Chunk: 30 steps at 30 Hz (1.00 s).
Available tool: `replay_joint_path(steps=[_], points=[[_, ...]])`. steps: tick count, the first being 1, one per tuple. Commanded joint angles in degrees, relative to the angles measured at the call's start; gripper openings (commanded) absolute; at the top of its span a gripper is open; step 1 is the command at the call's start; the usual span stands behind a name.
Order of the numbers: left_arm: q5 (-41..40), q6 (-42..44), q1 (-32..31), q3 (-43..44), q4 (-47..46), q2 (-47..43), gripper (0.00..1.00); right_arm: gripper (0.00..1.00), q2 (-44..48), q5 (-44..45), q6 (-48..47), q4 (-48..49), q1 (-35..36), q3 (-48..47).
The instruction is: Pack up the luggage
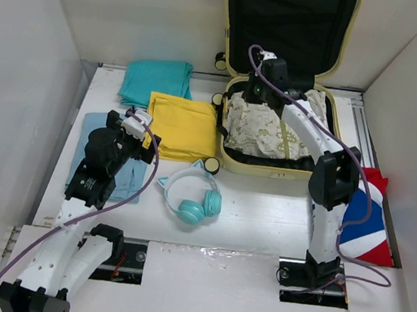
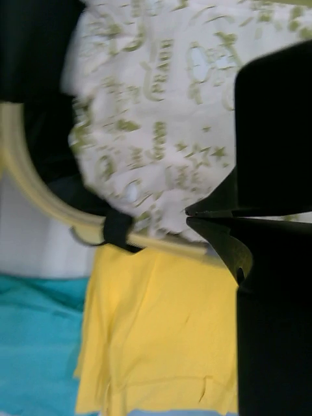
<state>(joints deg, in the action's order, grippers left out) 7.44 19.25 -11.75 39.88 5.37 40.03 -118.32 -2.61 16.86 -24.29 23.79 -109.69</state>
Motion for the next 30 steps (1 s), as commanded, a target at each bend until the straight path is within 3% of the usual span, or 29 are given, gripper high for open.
replay_joint_path(steps=[1,11,15,16,17,18,19,20,21,24,28,30], points=[[-0.1,1.1,0.3,1.2,-1.9,0.6,1.0,0.03,-5.1,-5.1,-2.1,5.0,0.4,-4.8],[-1.8,1.1,1.5,1.2,-0.9,1.1,1.0,0.0,-15.3,-1.7,3.3,2.2,0.4,-9.0],[-1.8,1.7,2.0,1.7,-1.5,1.1,1.0,0.0,-10.5,-2.5,-0.5,2.1,0.4,-9.1],[-1.2,1.7,2.0,1.7,-1.5,1.6,1.0,0.06,-8.7,-2.5,-1.6,2.1,0.4,-9.1],[-0.6,1.7,2.0,1.7,-2.2,1.6,1.0,0.26,-4.8,-1.4,-3.1,0.1,-0.2,-8.5],[-0.6,1.7,2.0,1.7,-2.2,1.6,1.0,0.27,-2.2,-0.3,-3.2,-1.4,-0.8,-7.7],[0.1,1.7,2.0,1.7,-2.7,1.6,1.0,0.55,0.5,1.0,-3.2,-3.2,-1.5,-6.6],[0.1,1.7,2.0,1.7,-3.4,1.6,1.0,0.71,3.7,3.8,-2.6,-4.6,-2.3,-4.8],[1.0,1.0,2.0,1.7,-3.4,1.6,1.0,0.79,7.1,5.1,-1.6,-6.0,-4.8,-2.2],[3.4,-0.3,2.0,1.2,-4.6,1.6,1.0,0.91,22.5,7.4,6.0,-11.2,-12.2,12.8],[6.0,-1.9,2.0,0.6,-7.0,1.6,1.0,0.92,42.6,7.7,15.9,-17.9,-22.4,38.7],[7.6,-2.5,2.0,0.0,-8.2,1.6,1.0,0.94,54.9,9.4,19.7,-19.8,-25.8,45.8]])
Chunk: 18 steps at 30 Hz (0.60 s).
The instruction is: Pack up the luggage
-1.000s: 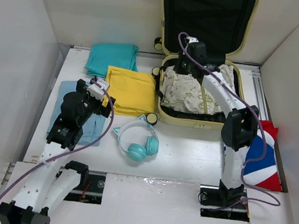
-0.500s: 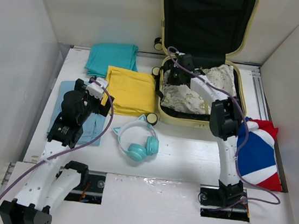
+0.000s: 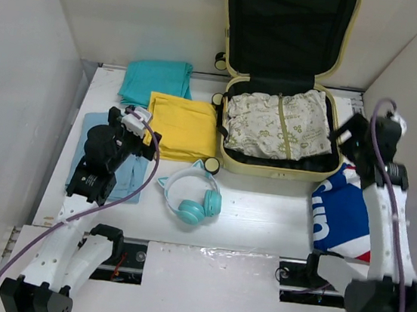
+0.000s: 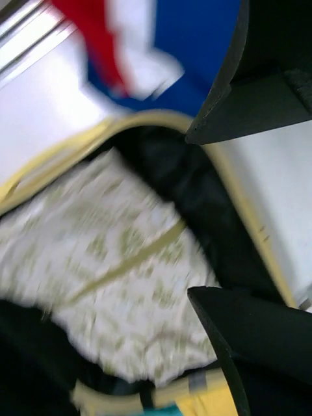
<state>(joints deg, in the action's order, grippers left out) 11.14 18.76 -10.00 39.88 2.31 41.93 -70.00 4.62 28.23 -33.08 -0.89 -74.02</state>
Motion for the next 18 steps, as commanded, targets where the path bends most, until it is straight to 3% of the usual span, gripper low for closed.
replay_joint_path(steps=[1,2,7,14,18], points=[[4.4,-2.5,0.2,0.0,-5.1,0.5,1.0,0.94,10.3,5.5,10.0,-12.6,-4.4,12.9],[4.9,-2.5,-0.3,0.0,-5.1,0.5,1.0,0.94,16.8,7.3,13.0,-16.3,-6.0,16.8],[6.9,-3.0,-0.3,0.7,-6.3,3.5,1.0,0.97,28.6,13.6,18.6,-24.7,-18.1,22.9],[4.3,-1.8,-3.3,1.8,-7.0,3.5,1.0,0.99,24.9,21.3,35.0,-31.7,-20.6,27.5],[3.2,-1.2,-3.9,1.8,-7.0,3.5,1.0,1.0,21.6,17.5,40.1,-31.1,-22.9,30.2]])
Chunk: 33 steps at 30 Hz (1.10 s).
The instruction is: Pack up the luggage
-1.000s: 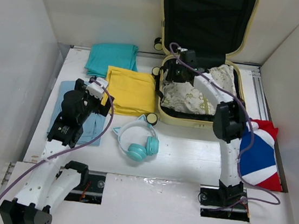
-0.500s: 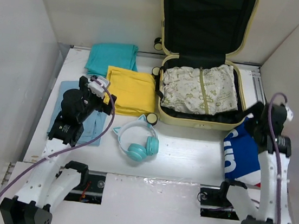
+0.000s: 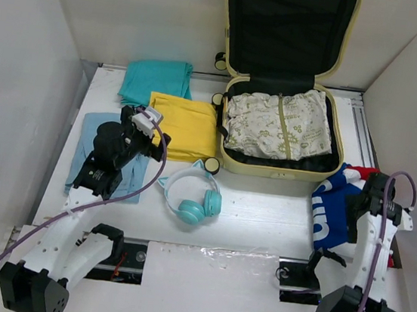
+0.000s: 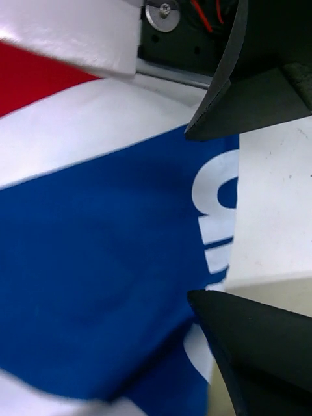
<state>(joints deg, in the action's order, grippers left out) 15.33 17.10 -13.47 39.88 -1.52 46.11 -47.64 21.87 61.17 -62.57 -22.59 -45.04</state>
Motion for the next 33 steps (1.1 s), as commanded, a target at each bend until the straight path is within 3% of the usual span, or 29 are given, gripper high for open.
replay_joint_path(steps=[1,6,11,14,17,18,22,24,28,33], points=[[-1.0,0.5,-0.4,1.8,-3.1,-0.7,1.0,1.0,-1.7,0.3,7.8,-1.6,-2.2,1.7],[-2.2,1.0,-0.4,1.3,-3.1,-1.3,1.0,1.0,-1.1,-1.8,9.1,-1.6,-4.0,2.2],[-2.2,0.0,-0.4,0.7,-4.4,-1.3,1.0,1.0,-3.6,-9.4,9.8,-0.3,-4.5,4.0],[-1.6,-0.1,-0.4,0.7,-4.4,-0.8,1.0,0.95,-7.2,-16.0,-1.5,8.4,-3.9,4.5],[-1.6,0.7,-0.4,0.7,-4.4,-0.2,1.0,0.95,-8.5,-4.3,-8.1,6.8,5.1,-1.8],[-2.1,1.4,-0.4,0.7,-4.4,-0.2,1.0,0.95,-8.5,-2.6,-11.8,8.1,11.3,-2.9],[-2.1,1.4,-0.4,0.7,-5.1,0.3,1.0,0.99,-9.7,0.9,-23.4,12.8,24.1,-5.8],[-2.1,0.9,-0.4,0.7,-6.4,0.3,1.0,0.99,-16.8,0.2,-27.0,12.8,26.2,-6.5],[-2.1,1.4,-0.4,0.7,-6.4,-0.3,1.0,0.99,-30.0,5.6,-22.7,6.1,32.0,-9.2],[-2.8,2.0,-0.4,0.2,-6.9,-2.1,1.0,0.99,-34.1,12.6,-10.4,-0.3,35.9,-9.9]])
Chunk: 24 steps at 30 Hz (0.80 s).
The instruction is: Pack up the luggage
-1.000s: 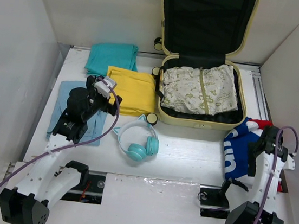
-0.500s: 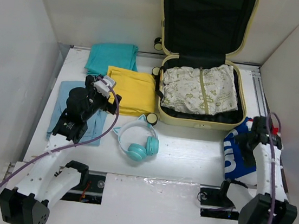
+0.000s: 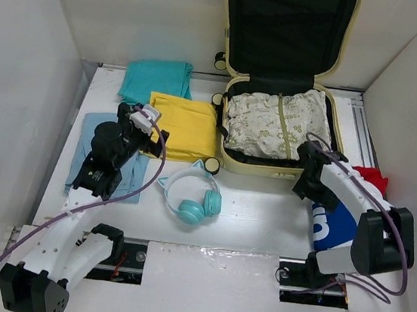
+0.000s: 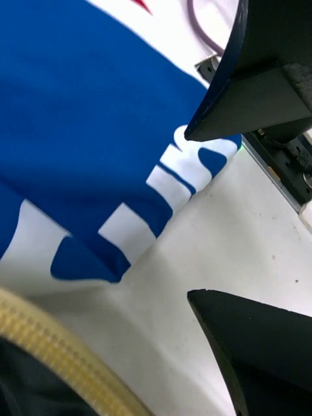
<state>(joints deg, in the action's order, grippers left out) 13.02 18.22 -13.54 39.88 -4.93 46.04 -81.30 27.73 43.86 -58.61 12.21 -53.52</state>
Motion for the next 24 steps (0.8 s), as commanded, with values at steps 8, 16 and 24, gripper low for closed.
replay_joint_path(steps=[8,16,24], points=[[-2.1,1.4,-0.3,-1.5,-5.3,-3.8,1.0,0.99,-1.8,10.2,8.2,-4.2,-2.8,-0.3],[-4.0,1.4,-0.3,-2.6,-7.0,-5.5,1.0,0.99,-5.5,0.7,11.9,3.0,-5.4,3.4],[-5.1,1.9,-0.3,-2.6,-7.0,-6.1,1.0,0.99,-17.9,0.0,9.0,3.4,-3.6,-0.7]])
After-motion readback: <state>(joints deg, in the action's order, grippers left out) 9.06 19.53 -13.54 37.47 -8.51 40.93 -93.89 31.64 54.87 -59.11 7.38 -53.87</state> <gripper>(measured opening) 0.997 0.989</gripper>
